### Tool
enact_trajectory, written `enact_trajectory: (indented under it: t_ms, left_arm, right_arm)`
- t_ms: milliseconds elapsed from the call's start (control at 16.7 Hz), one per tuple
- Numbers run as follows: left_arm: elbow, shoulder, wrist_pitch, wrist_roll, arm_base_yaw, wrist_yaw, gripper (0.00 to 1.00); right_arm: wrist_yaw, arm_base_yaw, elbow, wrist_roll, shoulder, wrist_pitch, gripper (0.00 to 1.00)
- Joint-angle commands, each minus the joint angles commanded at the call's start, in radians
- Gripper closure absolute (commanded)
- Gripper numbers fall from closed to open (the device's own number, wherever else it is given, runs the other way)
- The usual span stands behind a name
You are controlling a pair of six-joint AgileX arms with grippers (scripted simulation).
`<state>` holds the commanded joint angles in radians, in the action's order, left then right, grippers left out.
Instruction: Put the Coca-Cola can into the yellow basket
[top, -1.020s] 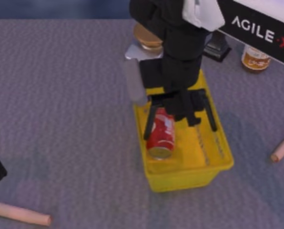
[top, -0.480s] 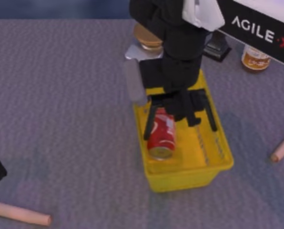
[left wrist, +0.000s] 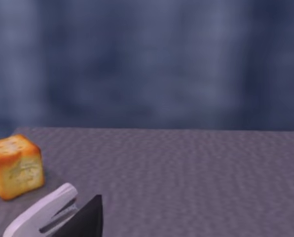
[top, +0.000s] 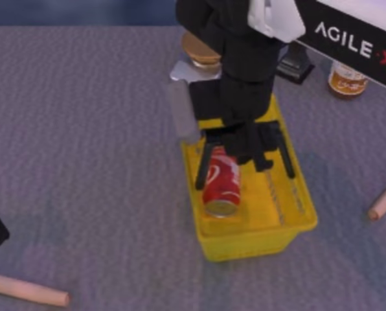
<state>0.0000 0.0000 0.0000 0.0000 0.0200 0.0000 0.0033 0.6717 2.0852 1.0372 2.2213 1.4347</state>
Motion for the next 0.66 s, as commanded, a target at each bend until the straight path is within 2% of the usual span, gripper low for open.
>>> enact_trajectory:
  t_ms: [240, 480, 660]
  left_arm:
    - [0.0, 0.0, 0.0, 0.0, 0.0, 0.0, 0.0]
    - [0.0, 0.0, 0.0, 0.0, 0.0, 0.0, 0.0]
    - [0.0, 0.0, 0.0, 0.0, 0.0, 0.0, 0.0]
  right_arm:
    - [0.0, -0.004, 0.019, 0.004, 0.002, 0.018, 1.0]
    - [0.0, -0.022, 0.139, 0.028, -0.007, 0.151, 1.0]
    - [0.0, -0.029, 0.18, 0.037, -0.012, 0.193, 1.0]
